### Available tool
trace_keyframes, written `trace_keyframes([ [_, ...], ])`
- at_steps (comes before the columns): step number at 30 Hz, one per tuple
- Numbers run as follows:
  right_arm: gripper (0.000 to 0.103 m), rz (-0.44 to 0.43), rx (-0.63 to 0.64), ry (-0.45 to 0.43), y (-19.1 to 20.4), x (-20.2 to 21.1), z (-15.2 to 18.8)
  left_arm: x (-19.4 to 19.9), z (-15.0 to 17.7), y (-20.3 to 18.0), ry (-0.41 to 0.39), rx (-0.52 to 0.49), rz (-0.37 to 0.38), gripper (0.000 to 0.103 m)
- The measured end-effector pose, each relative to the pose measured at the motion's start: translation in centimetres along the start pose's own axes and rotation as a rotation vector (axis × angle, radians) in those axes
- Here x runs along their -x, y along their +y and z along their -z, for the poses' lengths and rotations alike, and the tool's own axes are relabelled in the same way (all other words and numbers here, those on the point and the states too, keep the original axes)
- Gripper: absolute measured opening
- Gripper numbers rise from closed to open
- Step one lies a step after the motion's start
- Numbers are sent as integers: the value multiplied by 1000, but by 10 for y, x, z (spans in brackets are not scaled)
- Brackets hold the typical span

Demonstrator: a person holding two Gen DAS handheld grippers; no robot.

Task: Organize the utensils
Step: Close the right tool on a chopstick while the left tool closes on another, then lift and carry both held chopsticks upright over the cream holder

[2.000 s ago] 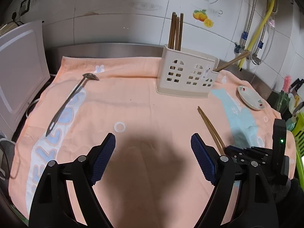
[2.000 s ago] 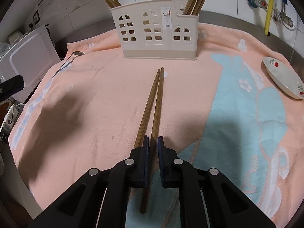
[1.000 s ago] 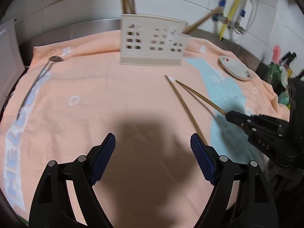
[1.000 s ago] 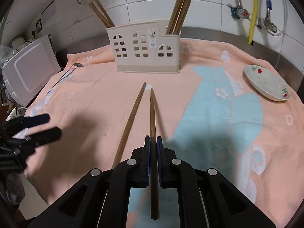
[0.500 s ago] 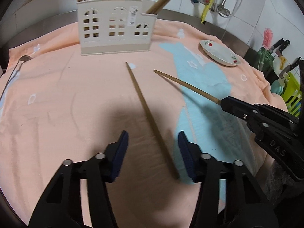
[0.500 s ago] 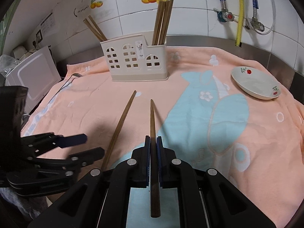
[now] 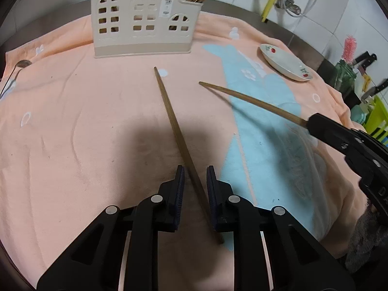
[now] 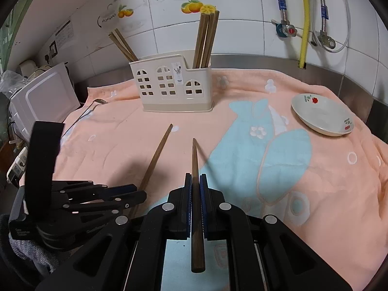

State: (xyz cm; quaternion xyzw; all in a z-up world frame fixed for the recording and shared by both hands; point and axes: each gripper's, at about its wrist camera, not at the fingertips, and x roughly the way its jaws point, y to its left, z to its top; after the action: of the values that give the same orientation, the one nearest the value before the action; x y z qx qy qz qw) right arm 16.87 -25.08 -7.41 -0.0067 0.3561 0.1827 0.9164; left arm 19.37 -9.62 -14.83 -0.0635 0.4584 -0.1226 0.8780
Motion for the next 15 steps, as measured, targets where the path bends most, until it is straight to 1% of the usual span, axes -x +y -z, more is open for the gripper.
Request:
trace_keyframes([
  [3,6,3,4,-5,1,2,-1,-2,-1,0,3,13,-5,18],
  [7,6,7,8,-5,1,2,-2,-4,-4,-3,10,25,-34,17],
  [9,6,8,8,-1,1,1,-1,-5,-5,-5,12,20,-66,11],
  [10,6,10,11,0,1,1,-1,-5,-5,-6,13,18,-76,11],
  [15,7,15,17,-15,2,7,-6,0,-7,-2,36,22,-64,7],
])
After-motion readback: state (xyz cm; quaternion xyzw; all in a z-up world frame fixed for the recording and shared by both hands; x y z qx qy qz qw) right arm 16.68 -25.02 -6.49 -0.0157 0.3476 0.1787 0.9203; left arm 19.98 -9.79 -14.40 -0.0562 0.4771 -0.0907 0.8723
